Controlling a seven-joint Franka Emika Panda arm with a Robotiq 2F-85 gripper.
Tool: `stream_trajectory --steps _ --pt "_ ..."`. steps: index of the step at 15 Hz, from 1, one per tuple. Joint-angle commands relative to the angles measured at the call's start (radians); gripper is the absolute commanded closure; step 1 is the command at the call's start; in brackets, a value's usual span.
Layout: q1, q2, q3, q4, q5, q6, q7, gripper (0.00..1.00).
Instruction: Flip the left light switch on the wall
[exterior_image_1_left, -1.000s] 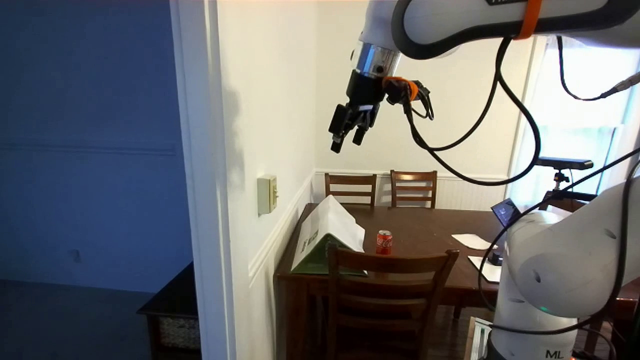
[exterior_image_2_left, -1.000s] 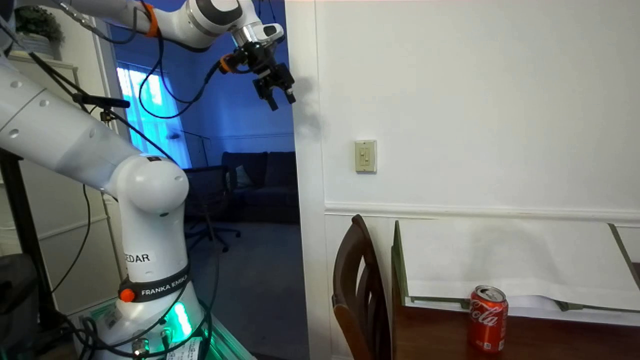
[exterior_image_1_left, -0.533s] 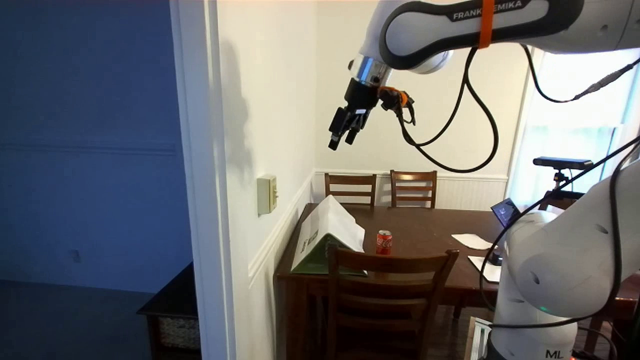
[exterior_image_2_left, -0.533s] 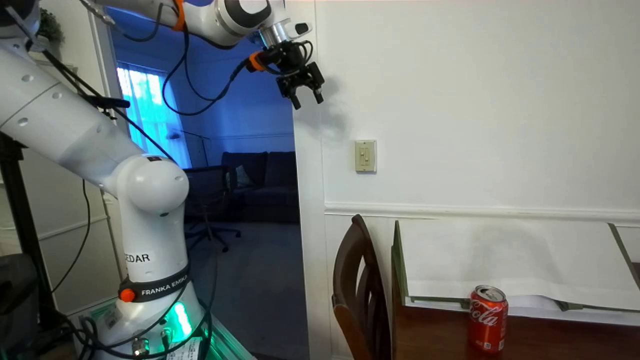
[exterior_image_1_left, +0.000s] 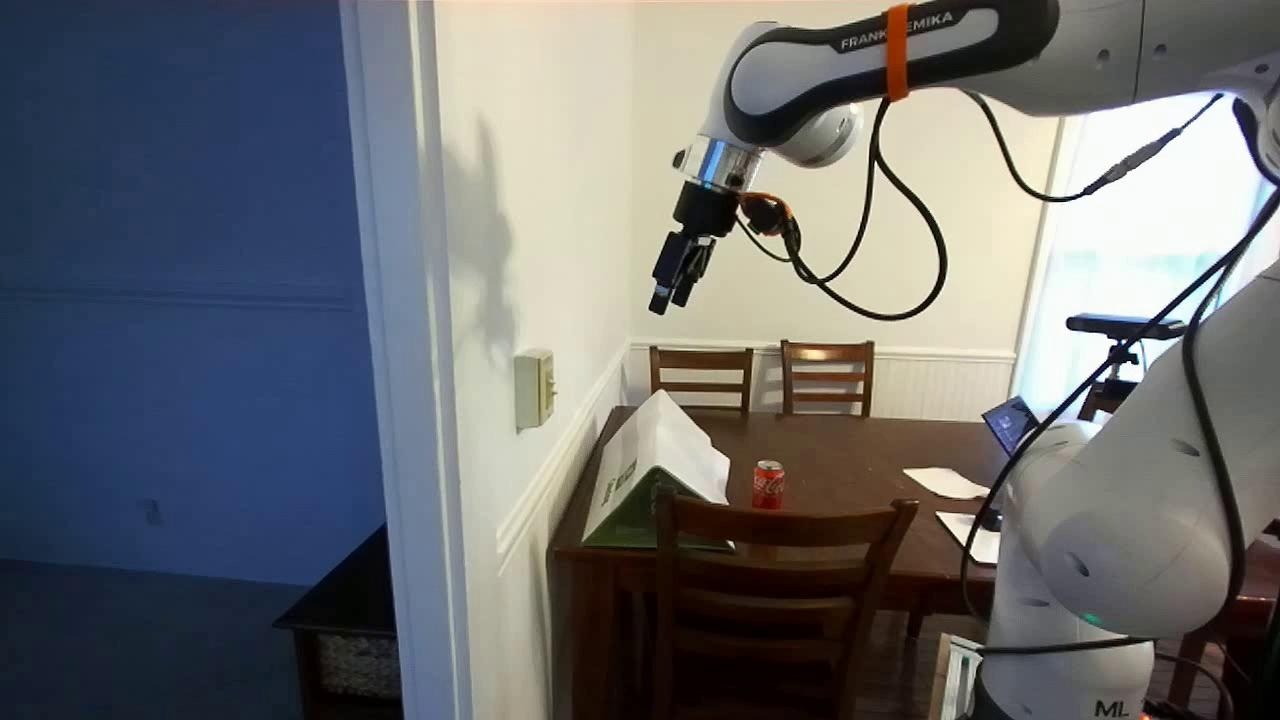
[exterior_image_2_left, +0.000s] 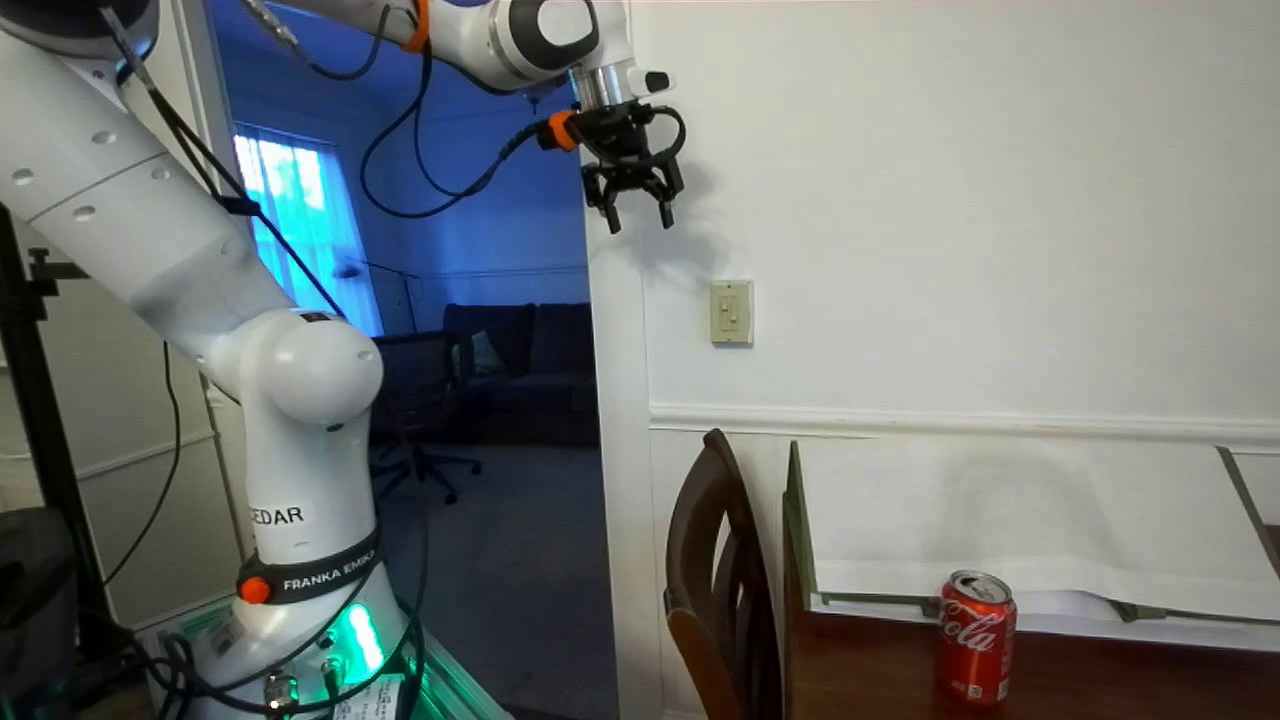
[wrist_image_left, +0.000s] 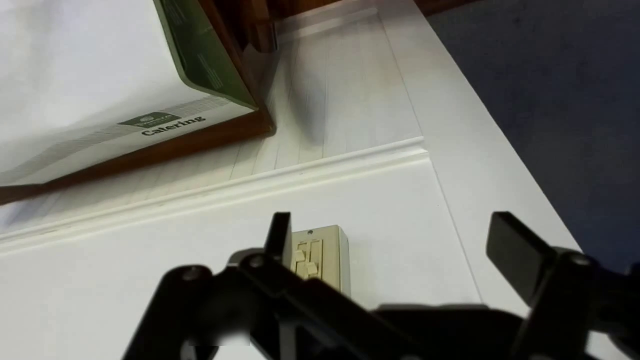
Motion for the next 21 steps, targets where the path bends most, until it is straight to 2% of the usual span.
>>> stream_trajectory --steps 1,5,6,11,13,21 --pt "-0.020 0.004 0.017 0.005 0.014 -0.003 -0.010 0.00" --pt "-0.018 0.004 0.017 0.007 0.015 -0.005 -0.011 0.00" --pt "0.027 0.010 -0.026 0.013 0.076 -0.013 -0.101 0.00" --pt "0.031 0.095 -0.080 0.031 0.096 0.086 -0.290 0.00" --pt "0.030 0.134 -0.097 0.044 0.118 0.115 -0.355 0.28" --pt "0.018 0.296 -0.092 0.093 0.272 0.278 -0.501 0.84"
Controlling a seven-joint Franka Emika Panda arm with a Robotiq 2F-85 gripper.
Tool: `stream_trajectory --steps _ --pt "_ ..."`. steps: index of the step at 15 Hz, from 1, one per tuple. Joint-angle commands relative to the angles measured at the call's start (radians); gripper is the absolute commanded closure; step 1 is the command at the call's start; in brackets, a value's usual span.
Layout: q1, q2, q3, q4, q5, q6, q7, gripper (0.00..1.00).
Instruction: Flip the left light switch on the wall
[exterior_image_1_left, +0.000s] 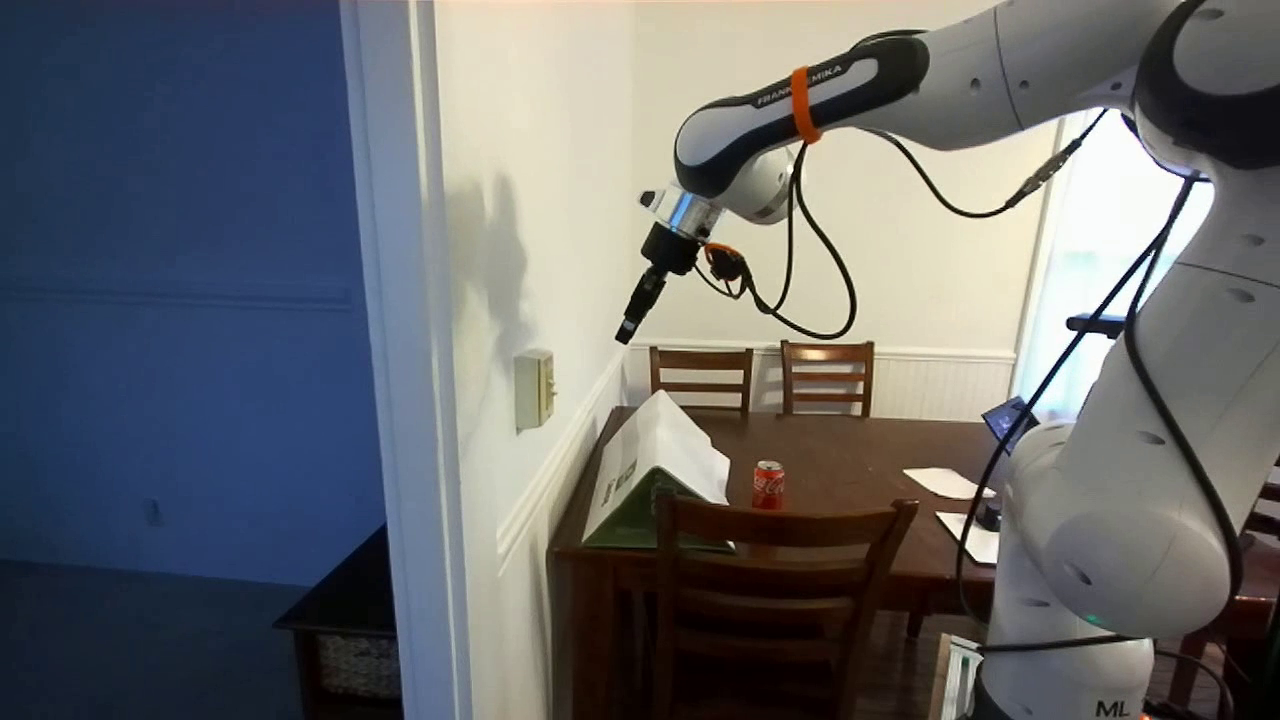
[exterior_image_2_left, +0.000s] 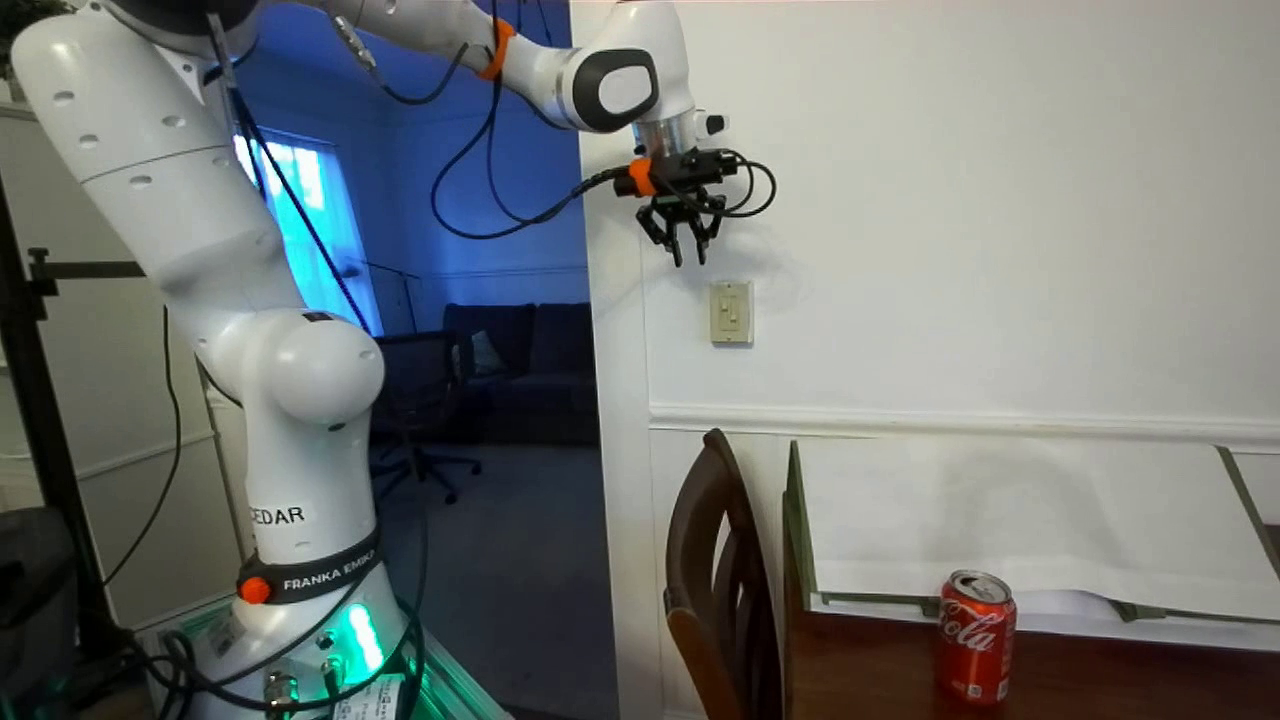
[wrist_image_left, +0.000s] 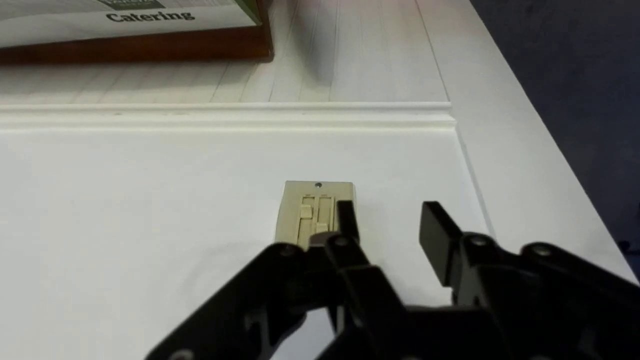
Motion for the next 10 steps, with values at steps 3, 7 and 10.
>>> stream_trajectory --steps 3,7,10 --pt "-0.005 0.128 0.003 0.081 0.119 0.046 -0.089 0.97" --pt "-0.022 0.200 0.023 0.120 0.174 0.075 -0.127 0.97" --pt "-0.038 0.251 0.044 0.150 0.191 0.093 -0.128 0.95"
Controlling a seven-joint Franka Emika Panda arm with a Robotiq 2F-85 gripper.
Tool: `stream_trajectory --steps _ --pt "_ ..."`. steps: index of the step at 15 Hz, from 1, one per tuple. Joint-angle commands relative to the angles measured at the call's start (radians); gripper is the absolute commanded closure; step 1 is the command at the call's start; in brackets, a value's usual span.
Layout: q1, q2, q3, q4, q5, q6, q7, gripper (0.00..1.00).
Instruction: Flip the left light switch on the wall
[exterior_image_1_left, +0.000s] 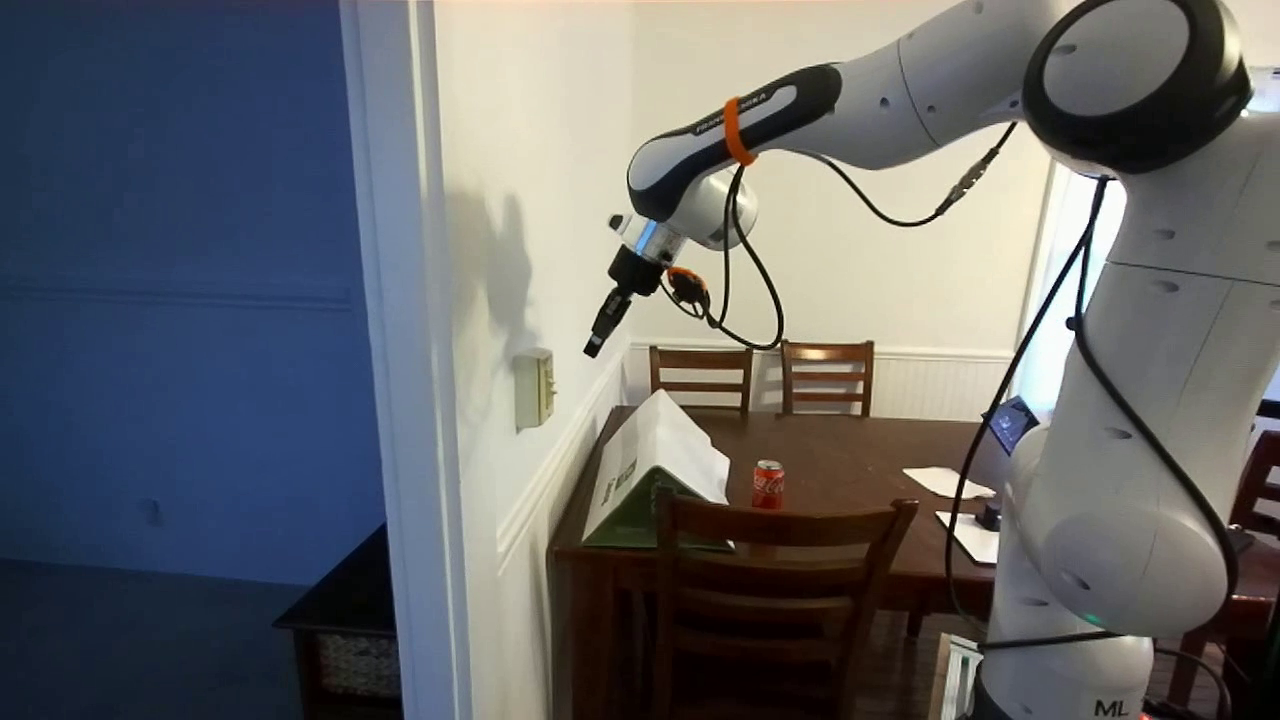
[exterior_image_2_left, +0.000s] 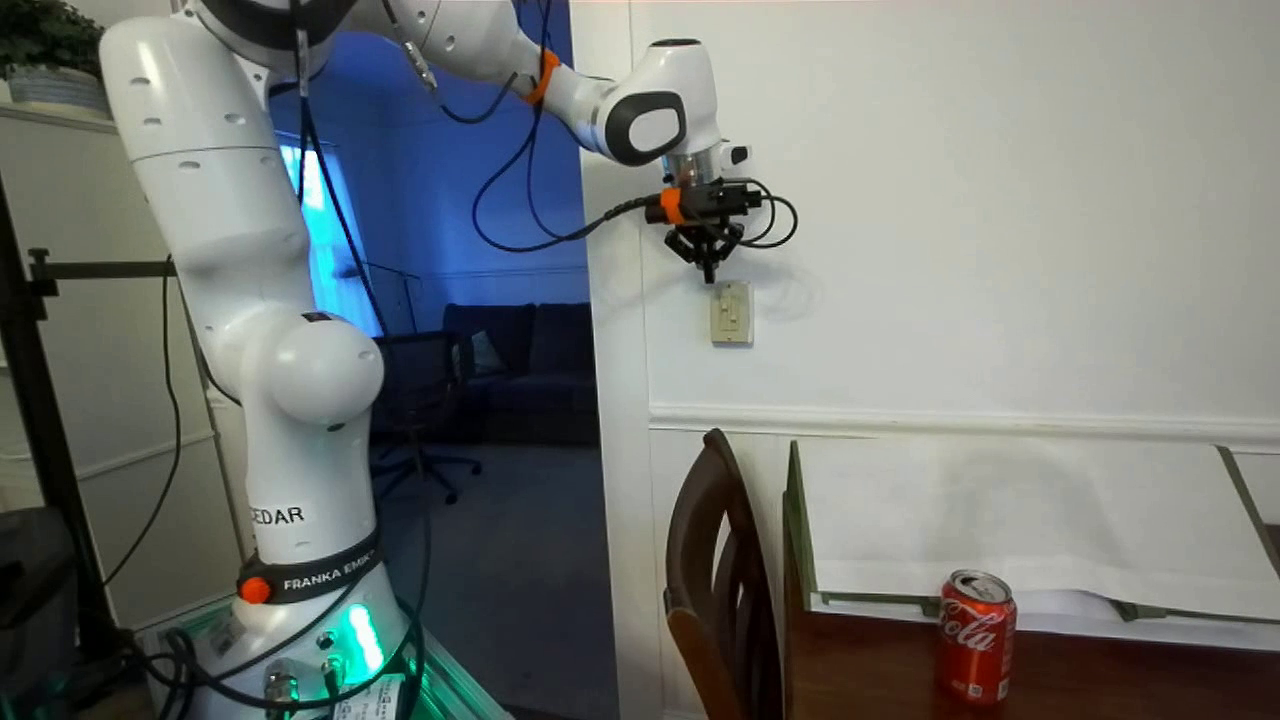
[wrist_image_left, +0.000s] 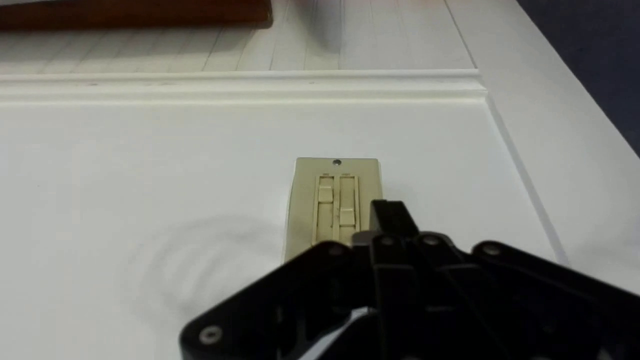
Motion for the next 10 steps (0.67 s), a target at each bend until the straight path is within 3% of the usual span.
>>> stream_trajectory --steps 1,10 --pt "-0.034 0.080 0.036 0.060 0.043 0.025 -0.029 0.96" --pt "-0.088 0.197 0.120 0.123 0.088 0.103 -0.017 0.97"
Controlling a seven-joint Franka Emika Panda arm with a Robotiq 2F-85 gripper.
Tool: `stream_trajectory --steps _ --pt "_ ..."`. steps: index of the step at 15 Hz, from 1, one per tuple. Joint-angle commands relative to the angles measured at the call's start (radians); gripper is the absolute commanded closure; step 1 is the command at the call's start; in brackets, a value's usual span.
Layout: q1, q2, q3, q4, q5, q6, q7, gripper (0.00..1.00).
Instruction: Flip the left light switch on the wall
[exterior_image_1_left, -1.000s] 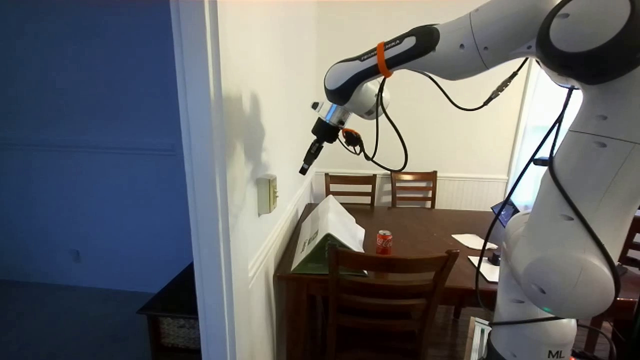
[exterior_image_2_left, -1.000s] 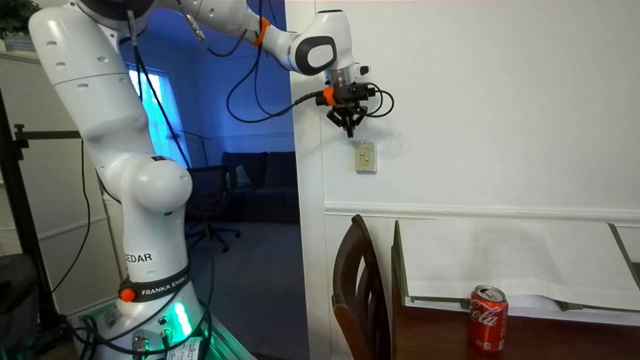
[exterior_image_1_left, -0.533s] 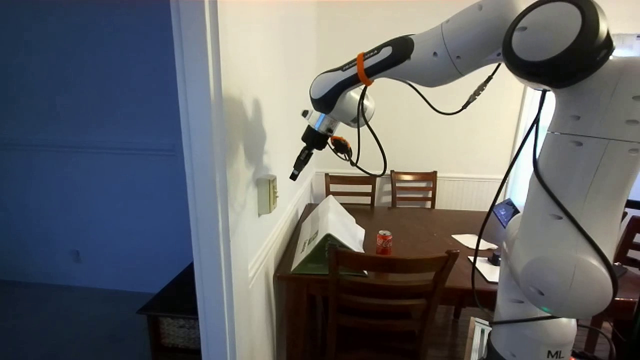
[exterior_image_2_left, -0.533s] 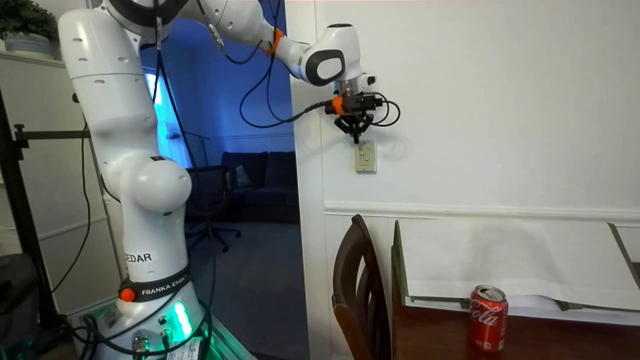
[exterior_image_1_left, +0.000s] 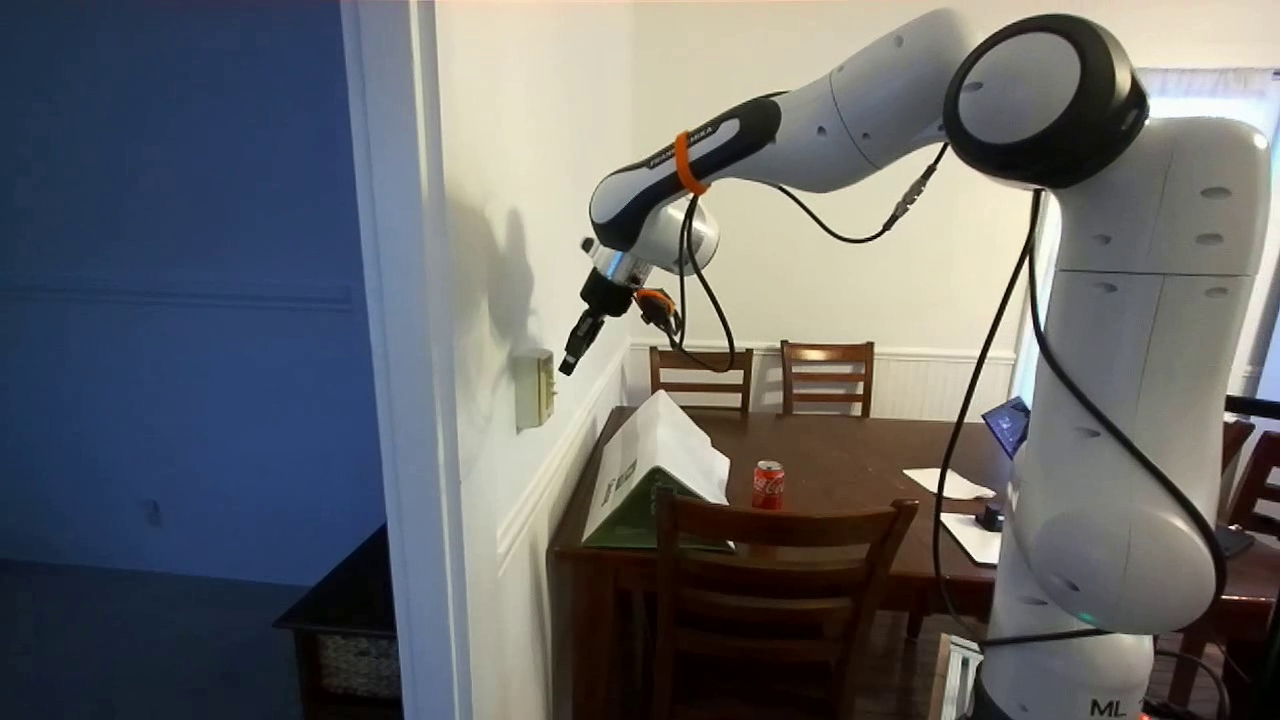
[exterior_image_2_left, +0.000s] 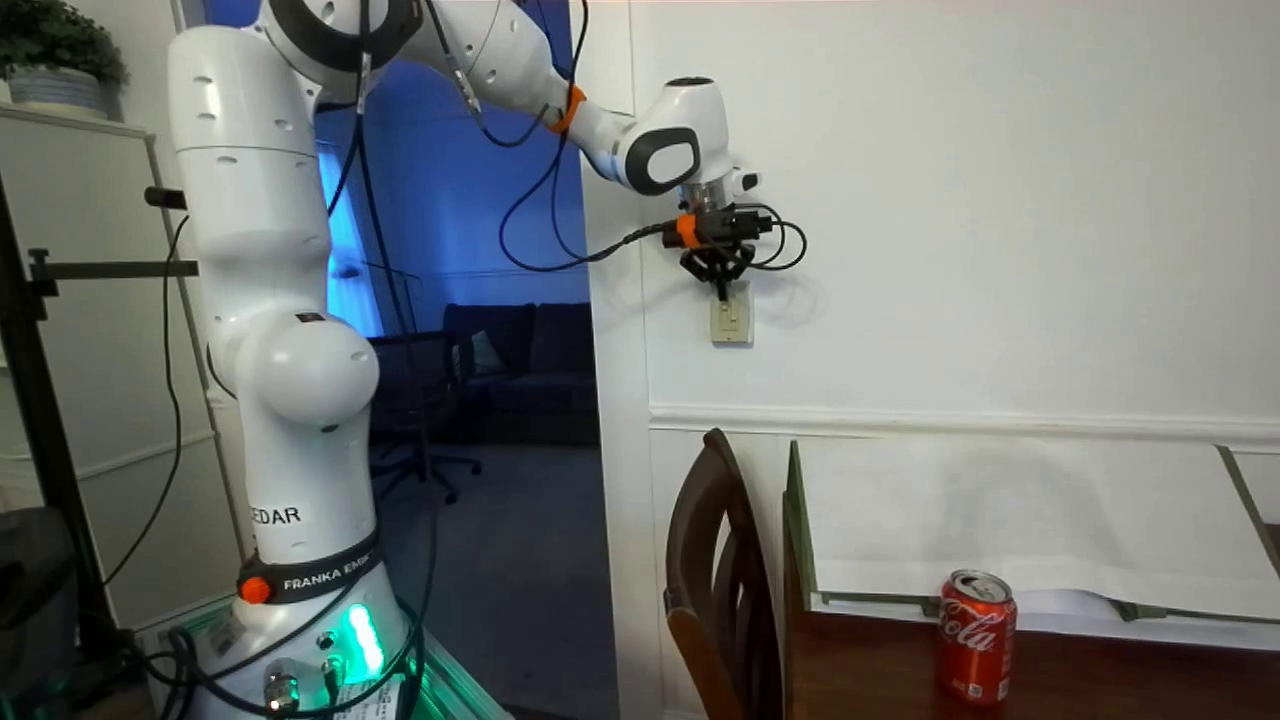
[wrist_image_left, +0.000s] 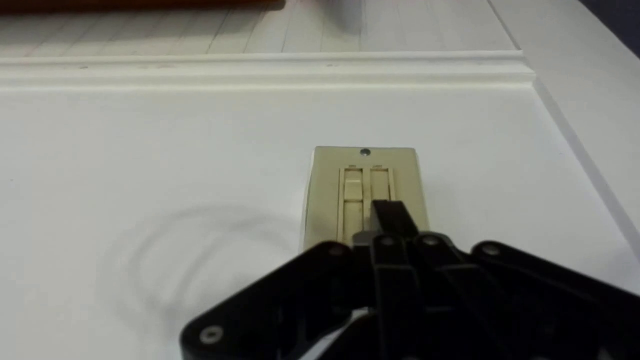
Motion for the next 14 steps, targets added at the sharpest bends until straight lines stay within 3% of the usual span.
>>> stream_trajectory --steps 1,2,14 --pt "-0.039 0.040 0.043 0.042 0.058 0.008 0.006 0.97" --pt "-0.044 0.019 0.050 0.013 0.016 0.009 0.006 0.97" --pt "-0.062 0.060 0.079 0.017 0.031 0.045 -0.002 1.00"
